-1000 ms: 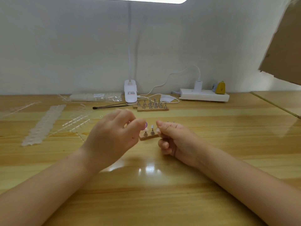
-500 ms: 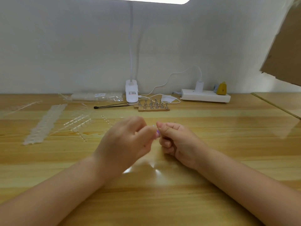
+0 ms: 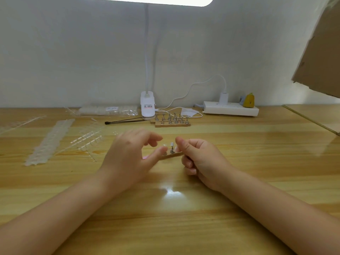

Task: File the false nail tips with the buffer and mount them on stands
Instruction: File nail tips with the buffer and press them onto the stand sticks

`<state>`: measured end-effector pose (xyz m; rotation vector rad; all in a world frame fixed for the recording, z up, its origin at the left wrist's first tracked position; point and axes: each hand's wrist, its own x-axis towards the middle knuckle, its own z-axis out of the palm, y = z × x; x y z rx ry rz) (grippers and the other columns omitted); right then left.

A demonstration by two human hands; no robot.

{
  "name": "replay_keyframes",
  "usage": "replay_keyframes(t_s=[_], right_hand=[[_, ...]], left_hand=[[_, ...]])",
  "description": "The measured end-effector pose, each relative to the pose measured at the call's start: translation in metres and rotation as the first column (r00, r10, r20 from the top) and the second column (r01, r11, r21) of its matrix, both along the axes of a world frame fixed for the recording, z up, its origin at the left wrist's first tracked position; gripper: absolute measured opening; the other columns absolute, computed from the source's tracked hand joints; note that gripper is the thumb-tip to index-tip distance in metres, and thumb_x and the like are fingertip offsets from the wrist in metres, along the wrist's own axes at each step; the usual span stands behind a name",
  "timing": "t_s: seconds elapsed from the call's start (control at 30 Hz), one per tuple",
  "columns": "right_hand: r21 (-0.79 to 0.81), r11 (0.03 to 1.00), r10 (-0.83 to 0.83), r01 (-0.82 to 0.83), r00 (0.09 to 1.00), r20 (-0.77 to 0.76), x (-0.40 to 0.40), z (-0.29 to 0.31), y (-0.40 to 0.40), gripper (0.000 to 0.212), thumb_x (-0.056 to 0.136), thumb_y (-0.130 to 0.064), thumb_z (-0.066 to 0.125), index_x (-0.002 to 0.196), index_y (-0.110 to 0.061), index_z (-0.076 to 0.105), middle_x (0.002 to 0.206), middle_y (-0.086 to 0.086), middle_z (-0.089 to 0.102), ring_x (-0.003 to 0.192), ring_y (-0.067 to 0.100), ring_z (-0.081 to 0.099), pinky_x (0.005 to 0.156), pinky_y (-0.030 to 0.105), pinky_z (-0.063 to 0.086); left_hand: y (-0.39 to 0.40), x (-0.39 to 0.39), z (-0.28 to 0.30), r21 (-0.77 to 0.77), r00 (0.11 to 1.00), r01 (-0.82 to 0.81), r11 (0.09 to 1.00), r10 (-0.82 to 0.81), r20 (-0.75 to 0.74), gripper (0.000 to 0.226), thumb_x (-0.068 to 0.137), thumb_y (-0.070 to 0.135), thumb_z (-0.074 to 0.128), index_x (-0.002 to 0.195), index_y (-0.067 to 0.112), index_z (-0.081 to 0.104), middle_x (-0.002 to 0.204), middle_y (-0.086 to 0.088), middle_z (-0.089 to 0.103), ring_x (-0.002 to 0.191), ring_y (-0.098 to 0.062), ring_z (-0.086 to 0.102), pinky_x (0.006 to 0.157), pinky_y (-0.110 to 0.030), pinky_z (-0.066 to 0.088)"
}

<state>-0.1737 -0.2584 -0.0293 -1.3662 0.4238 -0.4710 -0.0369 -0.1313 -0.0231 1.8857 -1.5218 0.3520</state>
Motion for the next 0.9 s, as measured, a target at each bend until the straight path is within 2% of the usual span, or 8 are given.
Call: replay_keyframes(t_s=[0.1,0.2,0.4,0.5,0.57,0.7,0.8,0.9], right_hand=[[-0.063,0.997,0.047,-0.047,0.999,0.006,0.0,-0.001,0.001,0.032,0.075,-0.039,0.064,0.074,-0.007,0.059,0.054,-0.009,0.058,0.041,0.006,0.037,0.035,0.017,0.03],[-0.124,0.99,0.064,-0.064,0.998,-0.005,0.001,-0.003,0.002,0.032,0.075,-0.041,0.062,0.072,-0.01,0.057,0.046,-0.011,0.051,0.04,0.005,0.037,0.036,0.017,0.03],[-0.159,0.987,-0.013,0.011,1.0,-0.013,0.003,-0.007,0.003,0.036,0.073,-0.043,0.067,0.076,-0.007,0.063,0.051,0.002,0.045,0.042,0.01,0.038,0.037,0.02,0.032],[-0.268,0.96,-0.098,0.085,0.994,-0.037,0.003,-0.006,0.002,0.038,0.085,-0.045,0.062,0.072,-0.01,0.066,0.047,0.003,0.051,0.039,0.013,0.042,0.039,0.022,0.036],[-0.478,0.86,-0.225,0.178,0.973,-0.043,0.001,-0.005,-0.003,0.045,0.095,-0.044,0.052,0.067,-0.011,0.066,0.049,0.002,0.058,0.04,0.008,0.046,0.043,0.02,0.038],[-0.863,0.477,-0.444,0.168,0.893,-0.072,-0.005,-0.009,-0.018,0.034,0.091,-0.027,0.054,0.063,-0.008,0.058,0.054,-0.005,0.047,0.053,0.012,0.043,0.052,0.031,0.034],[-0.956,0.286,-0.526,0.061,0.844,-0.104,-0.004,-0.014,-0.021,0.019,0.086,-0.028,0.056,0.071,-0.019,0.061,0.066,-0.008,0.052,0.065,0.014,0.049,0.052,0.027,0.033],[-0.975,0.217,-0.55,0.037,0.831,-0.091,0.0,-0.016,-0.02,0.02,0.088,-0.034,0.055,0.084,-0.022,0.07,0.079,-0.007,0.063,0.075,0.014,0.056,0.059,0.028,0.041]], left_hand=[[-0.001,-0.011,-0.003,-0.076,0.981,0.157,0.985,-0.164,-0.101,0.033,0.079,0.051,0.067,0.097,0.023,0.07,0.083,0.017,0.065,0.083,-0.005,0.059,0.08,-0.025,0.043],[-0.002,-0.016,-0.008,-0.123,0.971,0.166,0.978,-0.184,-0.153,0.024,0.078,0.044,0.064,0.095,0.028,0.07,0.08,0.018,0.064,0.08,-0.005,0.058,0.074,-0.014,0.04],[-0.003,-0.016,-0.013,-0.131,0.986,0.136,0.982,-0.147,-0.08,0.022,0.078,0.038,0.069,0.092,0.021,0.072,0.078,0.016,0.064,0.075,-0.002,0.058,0.07,-0.028,0.05],[-0.003,-0.015,-0.014,-0.144,0.993,0.102,0.984,-0.11,-0.047,0.024,0.08,0.042,0.071,0.091,0.021,0.069,0.077,0.018,0.064,0.074,-0.005,0.059,0.069,-0.034,0.052],[-0.004,-0.014,-0.015,-0.143,0.997,0.076,0.987,-0.075,0.01,0.019,0.081,0.035,0.072,0.091,0.019,0.068,0.079,0.014,0.066,0.075,-0.011,0.061,0.071,-0.039,0.052],[-0.007,-0.013,-0.016,-0.073,0.991,0.073,0.995,-0.065,0.114,0.025,0.086,0.036,0.061,0.095,0.013,0.067,0.107,0.0,0.071,0.095,-0.02,0.067,0.084,-0.04,0.052],[-0.012,-0.015,-0.019,0.046,0.98,0.1,0.994,-0.107,0.17,0.018,0.086,0.026,0.065,0.095,0.009,0.065,0.127,-0.007,0.062,0.111,-0.025,0.063,0.094,-0.04,0.046],[-0.014,-0.015,-0.022,0.117,0.981,0.102,0.988,-0.12,0.153,0.016,0.086,0.016,0.07,0.097,0.007,0.064,0.132,-0.008,0.059,0.122,-0.028,0.056,0.1,-0.041,0.041]])
